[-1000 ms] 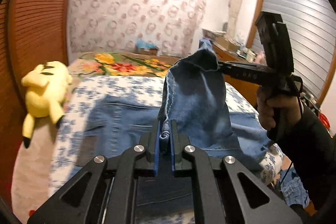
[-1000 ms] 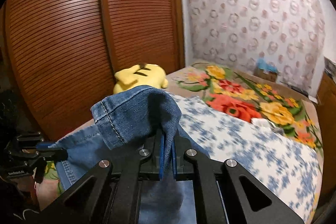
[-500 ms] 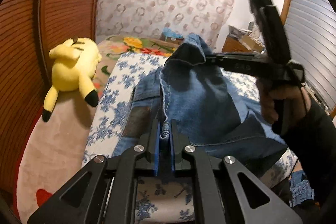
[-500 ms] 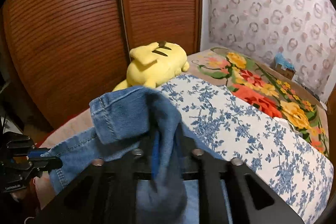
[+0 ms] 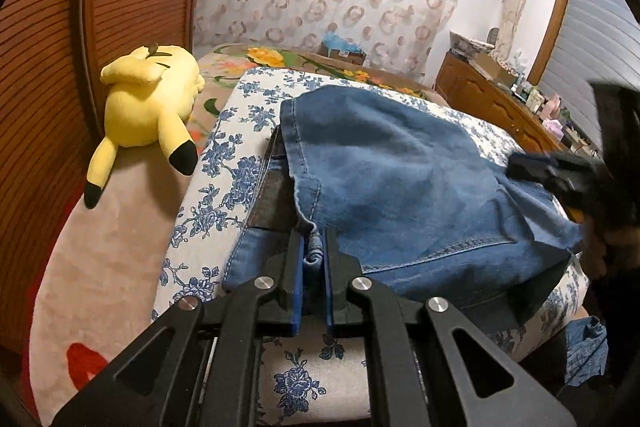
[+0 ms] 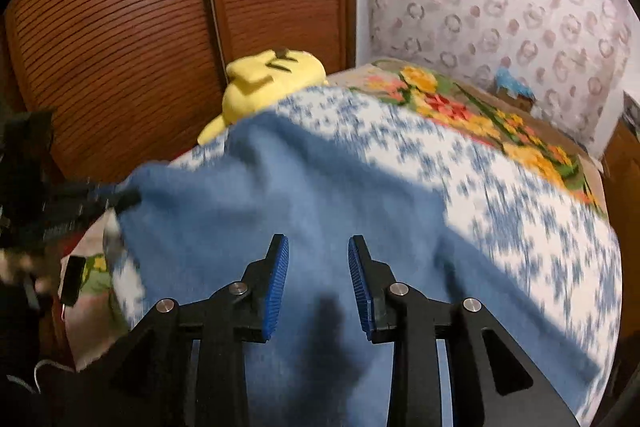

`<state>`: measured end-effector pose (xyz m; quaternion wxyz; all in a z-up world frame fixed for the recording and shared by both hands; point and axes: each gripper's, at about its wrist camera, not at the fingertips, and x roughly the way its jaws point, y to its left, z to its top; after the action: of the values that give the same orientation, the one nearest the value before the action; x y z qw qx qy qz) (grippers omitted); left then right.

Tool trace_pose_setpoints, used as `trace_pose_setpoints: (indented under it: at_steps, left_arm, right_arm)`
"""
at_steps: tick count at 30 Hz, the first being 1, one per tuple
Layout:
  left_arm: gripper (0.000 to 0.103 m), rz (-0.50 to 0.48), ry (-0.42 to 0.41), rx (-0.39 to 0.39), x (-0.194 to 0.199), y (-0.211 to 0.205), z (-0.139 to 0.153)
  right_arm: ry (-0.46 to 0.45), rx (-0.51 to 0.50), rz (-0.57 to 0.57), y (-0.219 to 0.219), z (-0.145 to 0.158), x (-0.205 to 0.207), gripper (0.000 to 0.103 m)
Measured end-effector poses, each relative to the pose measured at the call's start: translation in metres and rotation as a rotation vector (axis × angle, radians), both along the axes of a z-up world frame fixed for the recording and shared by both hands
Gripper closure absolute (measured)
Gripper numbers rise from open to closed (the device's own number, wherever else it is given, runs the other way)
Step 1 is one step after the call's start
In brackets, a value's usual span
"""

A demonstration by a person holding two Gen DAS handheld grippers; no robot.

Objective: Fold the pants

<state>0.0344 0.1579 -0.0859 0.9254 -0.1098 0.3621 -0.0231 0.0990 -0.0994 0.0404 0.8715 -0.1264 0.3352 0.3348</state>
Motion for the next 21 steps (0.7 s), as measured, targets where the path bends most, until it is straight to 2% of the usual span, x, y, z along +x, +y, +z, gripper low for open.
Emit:
trace_pose_setpoints:
  at_steps: [8,12,17,21]
  left_arm:
    - [0.094,-0.003,0.005,0.006,0.001,-0.002,-0.001]
    - [0.094,-0.006,0.008,0.013,0.001,-0.004,-0.002]
    - [0.094,-0.006,0.01,0.011,0.001,-0.004,-0.002]
    - [0.094,-0.008,0.014,0.013,0.002,-0.006,-0.002]
  right_arm:
    - [0.052,0.01,-0.032,-0.033,-0.009,-0.045,0.071]
    - [0.059,0.005,-0.013,-0.032,-0.01,-0.059,0.071]
    - [0.05,-0.016,0.015,-0.018,-0.015,-0.057,0.071]
    - [0.054,-0.08,0.009,-0.009,-0.028,-0.045,0.071]
